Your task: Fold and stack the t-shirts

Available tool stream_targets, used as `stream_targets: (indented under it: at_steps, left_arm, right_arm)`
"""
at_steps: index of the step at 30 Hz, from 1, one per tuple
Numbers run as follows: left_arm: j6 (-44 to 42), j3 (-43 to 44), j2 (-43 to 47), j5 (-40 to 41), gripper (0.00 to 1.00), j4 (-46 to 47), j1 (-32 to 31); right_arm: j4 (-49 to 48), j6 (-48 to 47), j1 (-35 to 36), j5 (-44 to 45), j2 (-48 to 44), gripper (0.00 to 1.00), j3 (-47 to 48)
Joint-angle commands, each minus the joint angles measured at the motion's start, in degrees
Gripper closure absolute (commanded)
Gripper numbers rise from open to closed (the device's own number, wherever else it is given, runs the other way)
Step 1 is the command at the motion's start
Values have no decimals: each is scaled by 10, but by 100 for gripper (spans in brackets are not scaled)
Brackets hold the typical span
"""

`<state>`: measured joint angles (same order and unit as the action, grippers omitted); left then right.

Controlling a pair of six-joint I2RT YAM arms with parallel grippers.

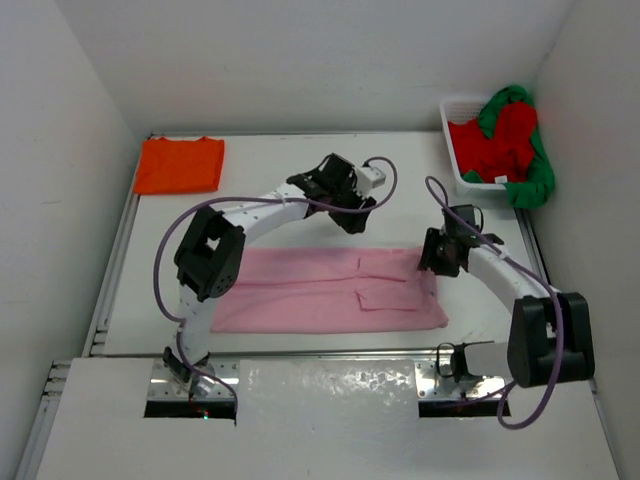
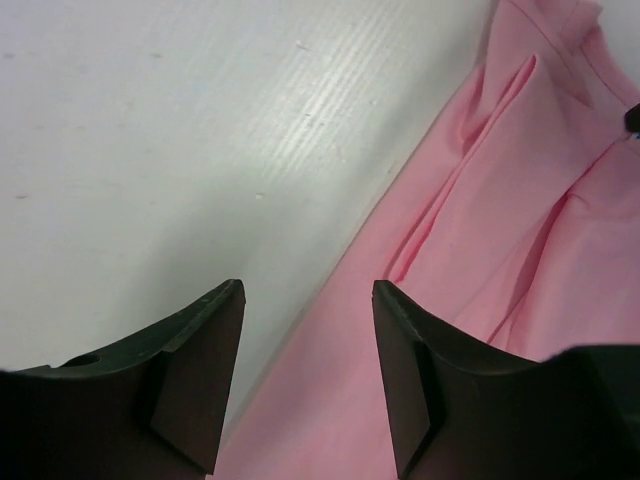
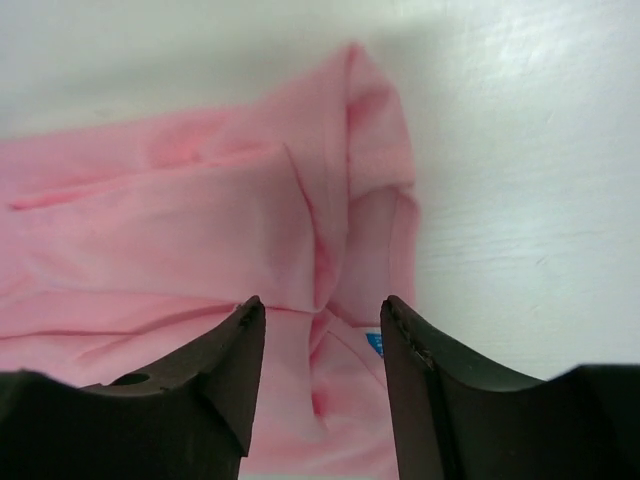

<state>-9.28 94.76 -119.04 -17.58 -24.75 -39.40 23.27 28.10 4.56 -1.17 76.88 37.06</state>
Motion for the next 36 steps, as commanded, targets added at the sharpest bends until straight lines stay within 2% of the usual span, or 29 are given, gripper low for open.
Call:
stream_targets:
  at_steps: [1,4,5,7,8,9,11,12,15,19,23,25,26,31,34,35,36]
  left_arm:
    - [-62,46,58,-5,48,-83,26]
    - [-98,34,112,17,45,-136,75]
    - [-106,18,121,54,45,-153,91]
    - [-136,-11,152,77,46,-187,149]
    - [-143,-56,165,90,46,-192,174]
    - [-150,-84,176,99,46,-189,222]
    - [-166,-162,208,126,46,-178,270]
    - [-173,-188,215,129,46,-166,313]
    - [-197,-283,244,140,46,-118,367]
    - [-206,-374,272,126,47,-80,376]
    - [-203,-418,253,164,46,-33,389]
    - [-202,-423,239,159,47,-35,399]
    - [-202,-426,239,157,48,-38,423]
    - [-241,-462,256,170,48,-43,444]
    - [-284,-484,278,108,50,-88,444]
    - [-308,-487,284,86,48,-103,445]
    - [-323,-486,294,63,41,-123,445]
  right_arm:
    - [26,-56,-2,31,-52,51,66]
    - [28,-69,-6,44,-33,53,96]
    - [27,-70,-8,44,-22,54,101]
    - [27,-70,-16,42,27,56,121]
    - [27,-68,-17,40,46,56,126]
    - [27,-67,-21,36,64,55,132]
    - [20,-67,-23,29,110,56,144]
    - [16,-67,-23,28,122,56,145]
    - [6,-67,-21,29,164,58,147]
    - [4,-69,-18,26,197,60,154]
    - [10,-71,-17,35,234,63,179]
    - [13,-76,-10,40,262,65,207]
    - [15,-80,-5,46,273,65,220]
    - [47,-85,19,63,393,65,371]
    - [59,-83,24,68,481,65,488]
    - [64,-88,28,67,506,65,564]
    - [76,-95,30,64,533,65,603]
